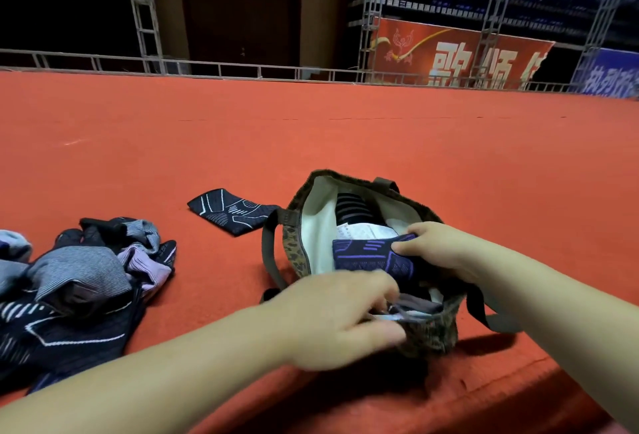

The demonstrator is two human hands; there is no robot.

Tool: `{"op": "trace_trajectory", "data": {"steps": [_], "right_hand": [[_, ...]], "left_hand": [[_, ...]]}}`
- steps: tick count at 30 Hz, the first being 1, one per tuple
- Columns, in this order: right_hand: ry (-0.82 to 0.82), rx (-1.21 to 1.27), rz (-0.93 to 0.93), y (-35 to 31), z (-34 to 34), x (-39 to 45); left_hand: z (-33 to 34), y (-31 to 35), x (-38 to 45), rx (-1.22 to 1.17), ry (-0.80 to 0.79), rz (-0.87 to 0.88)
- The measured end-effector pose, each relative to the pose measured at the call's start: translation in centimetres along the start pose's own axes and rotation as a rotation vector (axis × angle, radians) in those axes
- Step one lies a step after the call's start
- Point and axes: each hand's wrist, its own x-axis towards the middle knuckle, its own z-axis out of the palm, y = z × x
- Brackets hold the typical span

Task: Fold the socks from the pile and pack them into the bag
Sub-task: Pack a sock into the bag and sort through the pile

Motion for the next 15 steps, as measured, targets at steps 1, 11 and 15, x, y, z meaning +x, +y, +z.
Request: {"op": "trace_trajectory", "data": {"steps": [1,11,15], "right_hand": [[-0.001,-0.051,-0.025,0.2,-0.1,0.1],[0.283,-0.531,-0.245,0.6,0.6,0.9],[0.313,-0.499,-0.461,-1.3,0.1,-2.1]], "left_hand": [[-0.1,-0.4,0.1,0.019,0.037,-0.015],[0.0,-3.8,1.5,0.329,-0.038,-0.280],[0.4,-3.8,1.8,0.109,-0.075,-0.230]]}}
